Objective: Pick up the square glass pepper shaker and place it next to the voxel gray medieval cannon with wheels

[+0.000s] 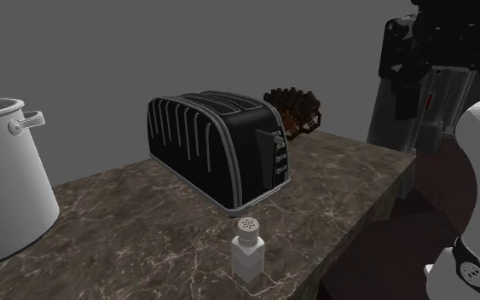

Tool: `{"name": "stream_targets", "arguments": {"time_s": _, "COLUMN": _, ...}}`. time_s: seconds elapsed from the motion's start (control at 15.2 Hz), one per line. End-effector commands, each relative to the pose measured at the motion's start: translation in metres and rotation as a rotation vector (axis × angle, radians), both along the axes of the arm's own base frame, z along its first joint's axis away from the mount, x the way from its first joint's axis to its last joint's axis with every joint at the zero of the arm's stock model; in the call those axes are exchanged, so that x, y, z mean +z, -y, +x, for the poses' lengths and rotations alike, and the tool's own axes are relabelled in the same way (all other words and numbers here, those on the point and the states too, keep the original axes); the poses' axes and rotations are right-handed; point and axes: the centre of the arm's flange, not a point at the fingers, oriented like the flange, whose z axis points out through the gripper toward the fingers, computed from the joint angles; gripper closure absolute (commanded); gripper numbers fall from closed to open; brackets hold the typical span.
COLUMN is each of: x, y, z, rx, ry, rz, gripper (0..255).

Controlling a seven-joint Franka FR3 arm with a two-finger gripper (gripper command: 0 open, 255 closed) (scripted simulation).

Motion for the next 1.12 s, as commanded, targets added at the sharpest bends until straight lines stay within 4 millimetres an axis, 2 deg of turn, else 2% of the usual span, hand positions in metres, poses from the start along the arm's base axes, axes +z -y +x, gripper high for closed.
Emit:
{"name": "stream_targets", "arguments": {"time_s": 0.0, "x": 0.0, "y": 0.0, "z": 0.0, "rx": 0.0, "ry": 0.0, "rz": 0.0, "gripper": 0}}
{"name": "stream_targets", "arguments": {"time_s": 1.06, "x": -0.118, "y": 0.091, "z": 0.14, "rx": -0.088, "ry": 0.065, "rz": 0.003, "gripper": 0}}
